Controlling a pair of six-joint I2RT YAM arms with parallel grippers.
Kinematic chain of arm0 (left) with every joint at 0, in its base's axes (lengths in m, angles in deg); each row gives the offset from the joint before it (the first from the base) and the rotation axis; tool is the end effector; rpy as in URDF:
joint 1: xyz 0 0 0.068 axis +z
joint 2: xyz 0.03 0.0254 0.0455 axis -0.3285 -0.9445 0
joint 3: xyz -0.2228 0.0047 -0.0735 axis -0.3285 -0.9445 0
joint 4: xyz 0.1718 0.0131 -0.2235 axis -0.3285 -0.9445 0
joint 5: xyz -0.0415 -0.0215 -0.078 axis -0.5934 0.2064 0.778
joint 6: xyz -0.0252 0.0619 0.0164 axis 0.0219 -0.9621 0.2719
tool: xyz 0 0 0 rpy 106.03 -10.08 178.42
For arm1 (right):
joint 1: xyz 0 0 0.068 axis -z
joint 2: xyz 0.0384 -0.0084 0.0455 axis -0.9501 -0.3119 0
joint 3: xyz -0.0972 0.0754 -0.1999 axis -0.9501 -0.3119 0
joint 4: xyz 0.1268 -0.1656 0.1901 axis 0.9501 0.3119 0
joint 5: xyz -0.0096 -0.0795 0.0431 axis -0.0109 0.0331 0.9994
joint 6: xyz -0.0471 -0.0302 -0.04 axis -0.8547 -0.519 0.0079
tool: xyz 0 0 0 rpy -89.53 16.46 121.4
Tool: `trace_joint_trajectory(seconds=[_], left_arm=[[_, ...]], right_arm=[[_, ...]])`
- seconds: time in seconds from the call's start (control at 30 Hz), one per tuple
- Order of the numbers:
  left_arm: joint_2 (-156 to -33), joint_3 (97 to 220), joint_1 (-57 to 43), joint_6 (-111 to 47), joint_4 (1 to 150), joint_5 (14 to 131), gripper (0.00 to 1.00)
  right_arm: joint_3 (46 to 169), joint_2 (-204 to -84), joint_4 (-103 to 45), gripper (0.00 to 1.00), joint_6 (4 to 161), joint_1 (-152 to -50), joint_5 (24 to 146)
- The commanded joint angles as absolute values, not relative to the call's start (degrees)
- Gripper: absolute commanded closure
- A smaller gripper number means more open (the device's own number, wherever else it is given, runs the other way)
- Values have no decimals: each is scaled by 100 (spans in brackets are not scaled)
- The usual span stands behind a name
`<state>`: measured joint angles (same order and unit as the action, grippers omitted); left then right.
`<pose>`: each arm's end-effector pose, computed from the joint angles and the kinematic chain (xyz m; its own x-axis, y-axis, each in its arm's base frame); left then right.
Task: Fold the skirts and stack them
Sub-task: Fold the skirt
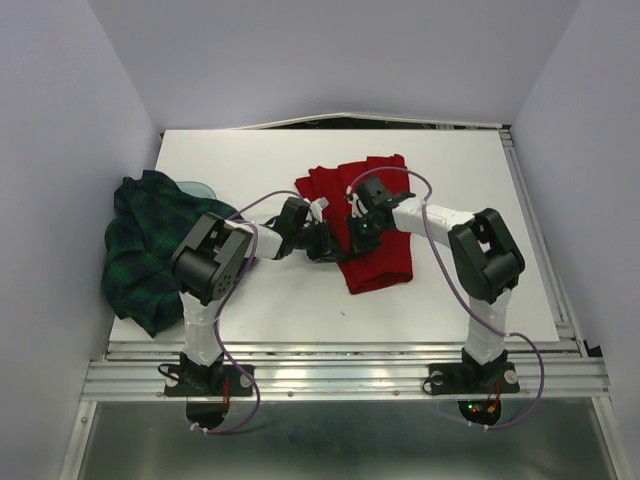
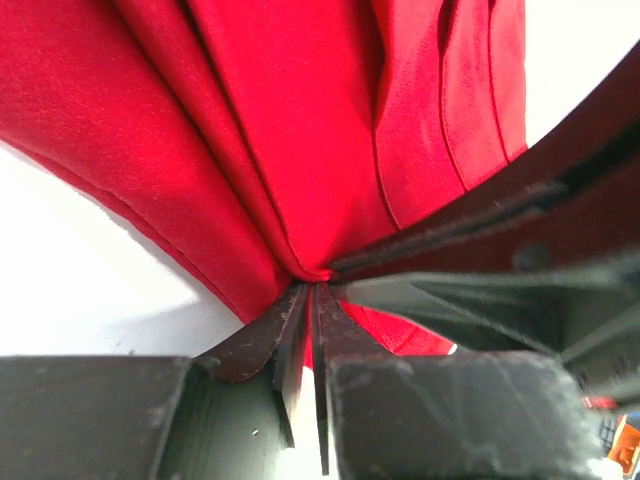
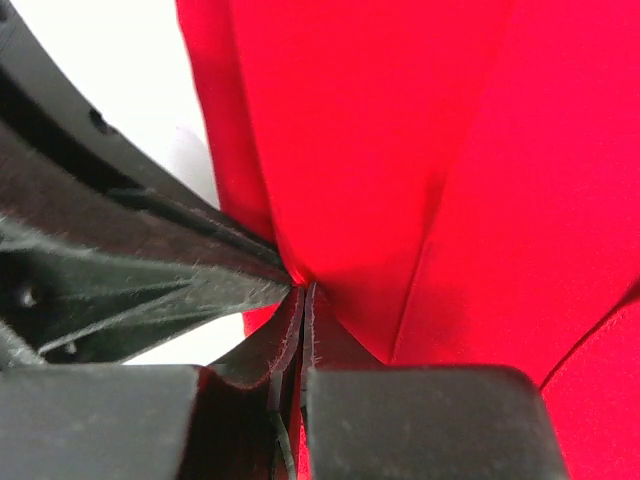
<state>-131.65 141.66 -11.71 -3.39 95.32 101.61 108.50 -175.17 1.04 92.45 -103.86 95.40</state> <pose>0.3229 -0.2324 0.0590 -0.9181 -0.0479 -0.3934 0.3125 0.5228 -0.7931 0.3378 0.2321 0.1003 -0.9181 -0.2480 -0.3090 -0.3615 0.8438 0.3967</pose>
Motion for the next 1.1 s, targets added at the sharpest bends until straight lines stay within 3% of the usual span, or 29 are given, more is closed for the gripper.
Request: trace_joint_trajectory(seconds=[0.0, 0.2, 0.4, 0.6, 0.73, 0.77, 0.8, 0.93, 1.07], left_arm=[[-12917, 14181, -1149, -602, 9319, 9977, 74], [-12302, 14023, -1149, -839, 9170, 10021, 62], [-11713, 13988, -1070, -1112, 8598, 10074, 60], [-11677, 13733, -1079, -937, 8973, 10740, 78], [-11861, 13566, -1272, -638, 9397, 10865, 85], [-11905, 13557, -1307, -577, 9459, 10865, 87], [-11958, 13548, -1351, -489, 9564, 10874, 91], [-12221, 13531, -1430, -339, 9644, 10813, 99], [-12432, 13487, -1448, -304, 9644, 10602, 100]], right_arm=[[10740, -17687, -358, 99, 9561, -10128, 10062], [10784, -17916, -402, 99, 9561, -9925, 10396], [10889, -17846, -411, 99, 9622, -9872, 10581], [11048, -17749, -402, 99, 9771, -9820, 10721], [11153, -17758, -393, 99, 9798, -9820, 11011], [11197, -17758, -324, 94, 9763, -9820, 11047], [11267, -17697, -262, 81, 9667, -9820, 10977], [11521, -17390, 212, 59, 9377, -9820, 10222], [11610, -17064, 722, 53, 9166, -9820, 9476]])
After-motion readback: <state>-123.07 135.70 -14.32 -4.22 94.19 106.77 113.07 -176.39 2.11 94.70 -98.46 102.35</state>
